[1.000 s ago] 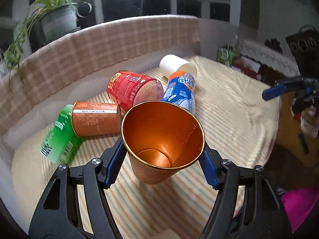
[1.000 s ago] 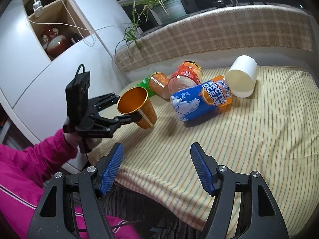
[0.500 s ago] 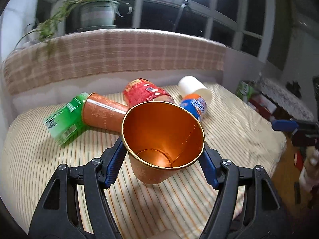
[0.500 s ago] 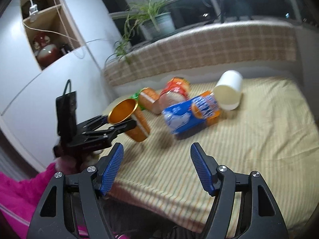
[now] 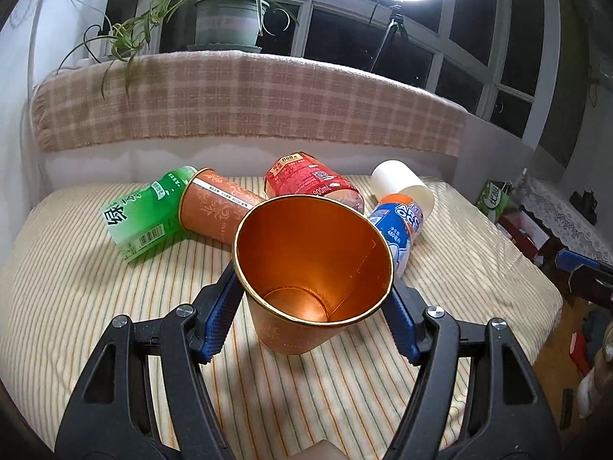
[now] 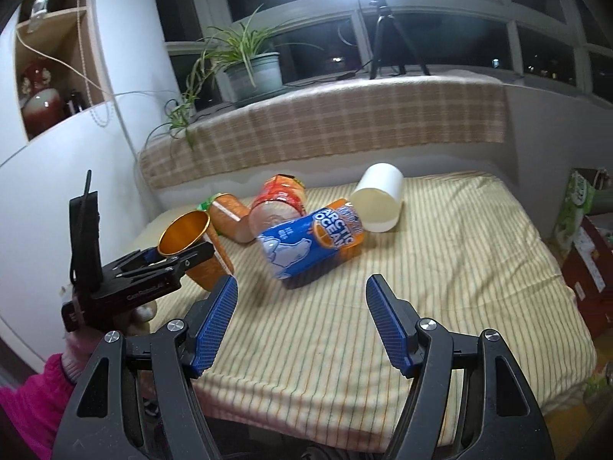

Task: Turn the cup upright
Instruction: 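Lower the upright copper cup onto the bed with the right gripper, then open the right gripper and release the copper cup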

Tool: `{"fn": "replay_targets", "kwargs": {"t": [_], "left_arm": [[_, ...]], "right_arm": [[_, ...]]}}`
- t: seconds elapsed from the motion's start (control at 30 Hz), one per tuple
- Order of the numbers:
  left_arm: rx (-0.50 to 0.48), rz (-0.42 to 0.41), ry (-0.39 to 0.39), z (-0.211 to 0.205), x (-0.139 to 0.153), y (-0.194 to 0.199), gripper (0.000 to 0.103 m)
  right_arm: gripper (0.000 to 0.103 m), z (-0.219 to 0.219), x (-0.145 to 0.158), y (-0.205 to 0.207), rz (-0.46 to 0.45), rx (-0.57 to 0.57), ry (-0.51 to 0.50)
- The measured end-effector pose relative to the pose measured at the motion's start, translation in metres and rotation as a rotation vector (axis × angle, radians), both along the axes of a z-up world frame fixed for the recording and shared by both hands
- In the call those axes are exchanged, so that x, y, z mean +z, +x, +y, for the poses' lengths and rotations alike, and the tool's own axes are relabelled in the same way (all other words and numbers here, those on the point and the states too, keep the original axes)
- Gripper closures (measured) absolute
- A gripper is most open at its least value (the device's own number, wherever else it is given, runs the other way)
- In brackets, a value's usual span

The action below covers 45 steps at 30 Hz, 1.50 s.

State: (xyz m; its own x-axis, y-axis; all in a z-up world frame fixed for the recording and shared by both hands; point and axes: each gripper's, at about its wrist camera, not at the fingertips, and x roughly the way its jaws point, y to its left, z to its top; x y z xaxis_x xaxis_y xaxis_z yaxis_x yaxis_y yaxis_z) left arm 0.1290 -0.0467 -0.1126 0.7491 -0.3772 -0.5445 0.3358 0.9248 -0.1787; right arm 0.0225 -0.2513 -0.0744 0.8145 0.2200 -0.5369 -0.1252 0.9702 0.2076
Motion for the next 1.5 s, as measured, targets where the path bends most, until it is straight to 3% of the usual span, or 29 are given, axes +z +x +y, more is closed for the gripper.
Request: {"fn": "replay_targets", "kwargs": {"t": [1.07, 1.17, 1.5], "left_arm": [[-0.09, 0.053, 0.05, -0.01, -0.016, -0.006, 0.031], [-0.099, 0.048, 0.052, -0.011, -0.015, -0.008, 0.021], [-0.099, 0.05, 0.063, -0.005, -0.014, -0.016, 0.01]], "right_arm": [[0.034, -0.004, 0.002, -0.012, 0.009, -0.057, 0.012], [0.034, -0.004, 0.002, -0.012, 0.008, -0.057, 0.012], [0.034, -0.001, 0.002, -0.012, 0.006, -0.051, 0.004]]}}
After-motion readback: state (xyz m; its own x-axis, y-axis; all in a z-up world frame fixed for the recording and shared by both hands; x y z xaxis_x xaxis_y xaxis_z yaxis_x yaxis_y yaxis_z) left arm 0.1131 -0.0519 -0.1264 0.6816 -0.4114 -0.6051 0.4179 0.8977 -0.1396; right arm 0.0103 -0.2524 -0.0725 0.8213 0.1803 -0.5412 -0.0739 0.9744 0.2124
